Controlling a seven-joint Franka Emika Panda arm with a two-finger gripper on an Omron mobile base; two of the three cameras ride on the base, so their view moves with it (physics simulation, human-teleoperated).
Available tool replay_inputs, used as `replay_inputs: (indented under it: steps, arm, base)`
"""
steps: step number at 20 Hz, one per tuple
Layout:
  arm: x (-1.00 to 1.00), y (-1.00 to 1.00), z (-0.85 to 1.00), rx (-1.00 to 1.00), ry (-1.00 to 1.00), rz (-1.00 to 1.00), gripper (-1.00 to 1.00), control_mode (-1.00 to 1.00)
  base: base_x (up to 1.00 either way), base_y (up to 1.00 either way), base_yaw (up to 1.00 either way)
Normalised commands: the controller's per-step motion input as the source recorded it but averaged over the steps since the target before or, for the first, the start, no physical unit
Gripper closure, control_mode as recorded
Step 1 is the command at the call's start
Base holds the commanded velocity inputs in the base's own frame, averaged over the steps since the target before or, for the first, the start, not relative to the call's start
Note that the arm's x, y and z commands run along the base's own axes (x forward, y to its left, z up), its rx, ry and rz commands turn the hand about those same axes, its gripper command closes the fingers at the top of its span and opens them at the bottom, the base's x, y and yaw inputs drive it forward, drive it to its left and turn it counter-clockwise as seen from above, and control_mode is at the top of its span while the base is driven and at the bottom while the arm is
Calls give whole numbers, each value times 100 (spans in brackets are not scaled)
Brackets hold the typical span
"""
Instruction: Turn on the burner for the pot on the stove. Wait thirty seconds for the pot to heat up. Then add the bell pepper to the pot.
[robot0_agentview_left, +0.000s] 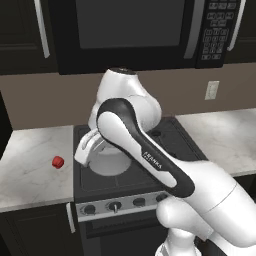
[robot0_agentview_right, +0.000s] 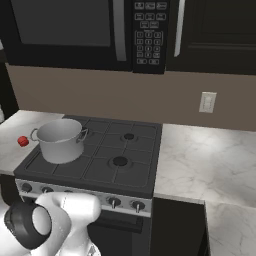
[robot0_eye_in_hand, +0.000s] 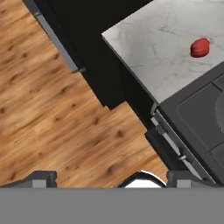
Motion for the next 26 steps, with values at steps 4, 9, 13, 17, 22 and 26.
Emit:
replay_inputs:
  steps: [4, 9, 13, 17, 22, 26]
  arm:
    - [1, 32, -36, -23, 0, -18, -100, -100]
    - [15, 14, -26, -21, -1, -19, -100, -100]
    - [55, 7, -4, -11, 4, -16, -100, -100]
    - [67, 14, -10, -10, 7, -10, -100, -100]
    - [49, 19, -26, -14, 4, -1, -100, -100]
    - [38, 19, -32, -16, 1, 0, -100, -100]
  base:
    - [0, 0, 0]
    - [0, 0, 0]
    - [0, 0, 0]
    - [0, 0, 0]
    - [0, 0, 0]
    - [0, 0, 0]
